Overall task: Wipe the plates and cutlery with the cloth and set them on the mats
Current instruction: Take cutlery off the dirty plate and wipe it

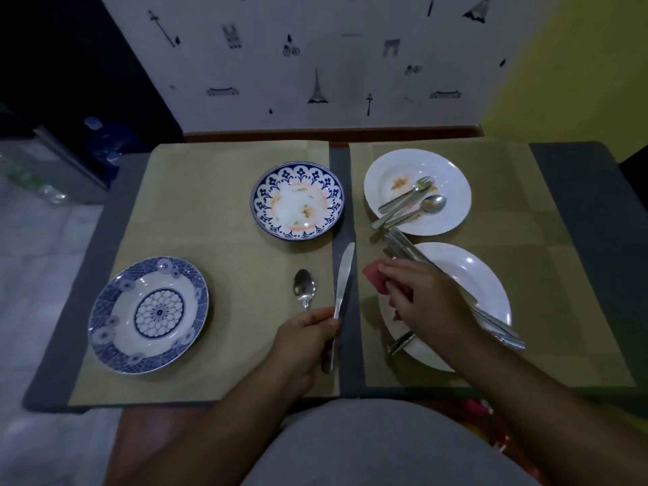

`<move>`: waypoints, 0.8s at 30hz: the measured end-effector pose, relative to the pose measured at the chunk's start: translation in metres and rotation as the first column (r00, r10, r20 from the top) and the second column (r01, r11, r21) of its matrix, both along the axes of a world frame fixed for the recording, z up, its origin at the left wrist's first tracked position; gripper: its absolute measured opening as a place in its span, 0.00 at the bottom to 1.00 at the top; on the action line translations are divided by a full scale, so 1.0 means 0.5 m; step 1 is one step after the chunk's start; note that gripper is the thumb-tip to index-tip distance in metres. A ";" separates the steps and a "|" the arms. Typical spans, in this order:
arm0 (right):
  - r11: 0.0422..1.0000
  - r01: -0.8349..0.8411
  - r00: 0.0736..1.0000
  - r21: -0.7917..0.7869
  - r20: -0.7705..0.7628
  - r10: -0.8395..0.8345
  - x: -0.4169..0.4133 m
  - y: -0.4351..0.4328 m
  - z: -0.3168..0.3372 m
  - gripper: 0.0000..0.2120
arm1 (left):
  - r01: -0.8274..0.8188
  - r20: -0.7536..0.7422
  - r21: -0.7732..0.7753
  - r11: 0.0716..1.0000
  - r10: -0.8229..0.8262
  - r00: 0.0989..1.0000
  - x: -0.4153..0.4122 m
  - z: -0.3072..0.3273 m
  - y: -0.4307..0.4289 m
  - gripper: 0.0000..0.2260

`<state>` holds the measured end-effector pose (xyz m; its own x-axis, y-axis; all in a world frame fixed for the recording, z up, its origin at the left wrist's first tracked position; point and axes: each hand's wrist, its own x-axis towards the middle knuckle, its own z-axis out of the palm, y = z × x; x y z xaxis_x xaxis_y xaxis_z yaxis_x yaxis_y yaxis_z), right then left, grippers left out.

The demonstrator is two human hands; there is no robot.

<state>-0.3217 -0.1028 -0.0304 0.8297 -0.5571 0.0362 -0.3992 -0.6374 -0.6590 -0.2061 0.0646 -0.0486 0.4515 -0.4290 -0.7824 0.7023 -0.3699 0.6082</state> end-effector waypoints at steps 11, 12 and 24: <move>0.958 -0.281 0.959 -0.062 -0.037 0.279 0.082 0.109 -0.017 0.17 | -0.176 0.255 0.197 0.964 0.123 0.959 0.085 -0.086 0.144 0.04; 0.955 -0.291 0.957 -0.062 -0.041 0.289 0.087 0.111 -0.021 0.17 | -0.185 0.291 0.216 0.959 0.118 0.949 0.093 -0.093 0.154 0.04; 0.880 -0.461 0.883 -0.113 0.045 0.468 0.172 0.192 -0.051 0.14 | -0.148 0.471 0.325 0.934 -0.023 0.882 0.152 -0.119 0.211 0.04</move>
<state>-0.2358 -0.0070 -0.0558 0.9856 -0.0996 0.1365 0.0023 -0.7999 -0.6001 -0.1300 0.1702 -0.1082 0.8118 -0.1327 -0.5687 0.4025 -0.5785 0.7095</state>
